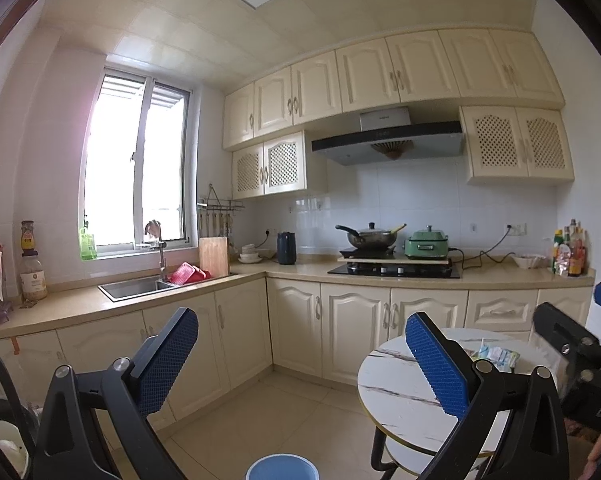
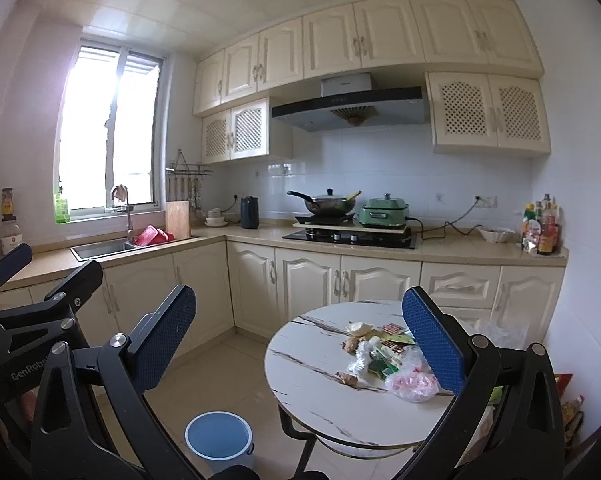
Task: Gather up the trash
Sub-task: 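Grasp the ginger root with the left tool while the right tool grasps a clear plastic bag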
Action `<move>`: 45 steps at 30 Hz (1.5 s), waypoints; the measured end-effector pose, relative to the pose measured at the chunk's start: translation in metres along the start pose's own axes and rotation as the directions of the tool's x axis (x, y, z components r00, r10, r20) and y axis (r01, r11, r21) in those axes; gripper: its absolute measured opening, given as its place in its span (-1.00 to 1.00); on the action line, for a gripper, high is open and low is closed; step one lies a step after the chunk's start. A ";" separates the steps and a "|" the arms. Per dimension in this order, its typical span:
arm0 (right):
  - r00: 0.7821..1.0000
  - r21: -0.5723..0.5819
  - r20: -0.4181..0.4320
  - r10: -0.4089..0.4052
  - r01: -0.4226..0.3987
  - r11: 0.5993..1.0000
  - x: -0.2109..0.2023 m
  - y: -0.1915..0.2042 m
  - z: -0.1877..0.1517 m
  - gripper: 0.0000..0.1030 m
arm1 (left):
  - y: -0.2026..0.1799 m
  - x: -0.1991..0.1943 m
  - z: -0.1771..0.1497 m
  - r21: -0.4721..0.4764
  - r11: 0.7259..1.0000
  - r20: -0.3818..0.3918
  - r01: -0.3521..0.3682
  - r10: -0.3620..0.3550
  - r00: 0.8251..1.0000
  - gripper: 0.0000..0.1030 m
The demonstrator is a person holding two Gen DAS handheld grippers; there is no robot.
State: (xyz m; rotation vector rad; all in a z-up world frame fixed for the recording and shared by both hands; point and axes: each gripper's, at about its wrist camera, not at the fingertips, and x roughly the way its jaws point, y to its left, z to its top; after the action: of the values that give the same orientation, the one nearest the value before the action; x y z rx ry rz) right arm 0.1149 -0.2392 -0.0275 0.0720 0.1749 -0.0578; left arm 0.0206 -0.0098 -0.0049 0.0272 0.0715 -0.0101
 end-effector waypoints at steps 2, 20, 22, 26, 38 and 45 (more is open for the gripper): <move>1.000 0.015 -0.014 -0.027 0.027 1.000 0.006 -0.012 -0.004 1.00 | -0.006 0.011 -0.005 0.008 1.000 -0.016 0.007 -0.007 1.000 0.99; 0.875 0.146 -0.448 -0.183 0.273 0.951 0.144 -0.169 -0.153 1.00 | -0.141 0.204 -0.116 0.061 0.941 -0.535 0.334 -0.252 0.806 0.99; 0.863 0.147 -0.474 -0.176 0.274 0.950 0.152 -0.176 -0.164 1.00 | -0.155 0.221 -0.123 0.060 0.931 -0.574 0.361 -0.264 0.775 0.99; 0.834 0.141 -0.529 -0.156 0.267 0.953 0.185 -0.194 -0.183 1.00 | -0.177 0.267 -0.132 0.042 0.913 -0.648 0.405 -0.284 0.707 0.99; 0.749 0.057 -0.655 -0.098 0.178 0.982 0.296 -0.218 -0.206 1.00 | -0.213 0.387 -0.164 -0.029 0.899 -0.763 0.436 -0.302 0.571 0.99; 0.758 0.157 -0.651 0.037 0.087 0.984 0.302 -0.233 -0.213 0.68 | -0.238 0.441 -0.178 0.008 0.905 -0.774 0.425 -0.264 0.576 0.99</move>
State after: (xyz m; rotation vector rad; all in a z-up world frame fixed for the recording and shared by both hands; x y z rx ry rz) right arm 0.3607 -0.4704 -0.3059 0.2722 0.8811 -0.0738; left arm 0.4448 -0.2465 -0.2200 0.2175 0.9439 -0.4131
